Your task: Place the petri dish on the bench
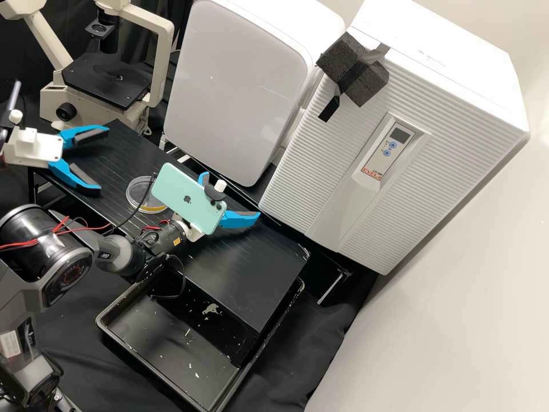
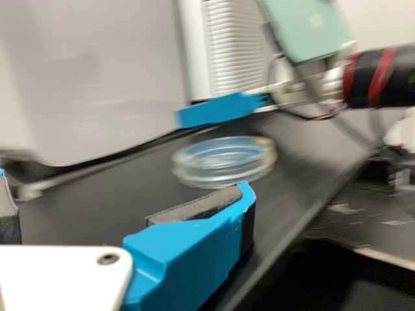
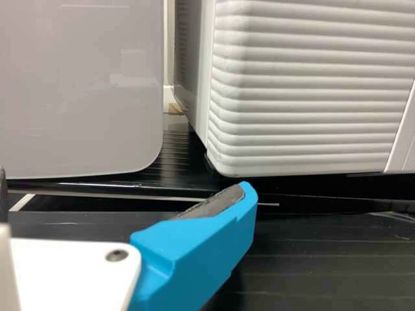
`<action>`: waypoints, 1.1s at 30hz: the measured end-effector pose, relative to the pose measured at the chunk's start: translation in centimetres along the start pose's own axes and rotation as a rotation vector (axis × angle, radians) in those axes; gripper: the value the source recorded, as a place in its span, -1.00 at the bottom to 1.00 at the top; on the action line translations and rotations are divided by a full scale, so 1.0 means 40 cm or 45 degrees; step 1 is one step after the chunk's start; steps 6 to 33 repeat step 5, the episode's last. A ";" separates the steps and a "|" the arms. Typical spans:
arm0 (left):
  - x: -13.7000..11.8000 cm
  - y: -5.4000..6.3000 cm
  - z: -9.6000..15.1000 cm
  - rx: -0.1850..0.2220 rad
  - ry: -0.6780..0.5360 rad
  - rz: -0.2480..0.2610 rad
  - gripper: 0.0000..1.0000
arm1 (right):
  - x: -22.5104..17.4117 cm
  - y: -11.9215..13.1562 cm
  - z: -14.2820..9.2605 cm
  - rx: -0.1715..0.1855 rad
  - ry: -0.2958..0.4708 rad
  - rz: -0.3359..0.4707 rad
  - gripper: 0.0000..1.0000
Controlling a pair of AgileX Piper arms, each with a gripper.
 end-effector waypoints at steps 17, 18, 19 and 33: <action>-0.021 0.007 -0.029 0.066 0.135 0.021 1.00 | 0.000 0.000 0.000 0.000 0.000 0.000 1.00; -0.021 0.007 -0.029 0.066 0.135 0.021 1.00 | 0.000 0.000 0.000 0.000 0.000 0.000 1.00; -0.021 0.007 -0.029 0.066 0.135 0.021 1.00 | 0.000 0.000 0.000 0.000 0.000 0.000 1.00; -0.021 0.007 -0.029 0.066 0.135 0.021 1.00 | 0.000 0.000 0.000 0.000 0.000 0.000 1.00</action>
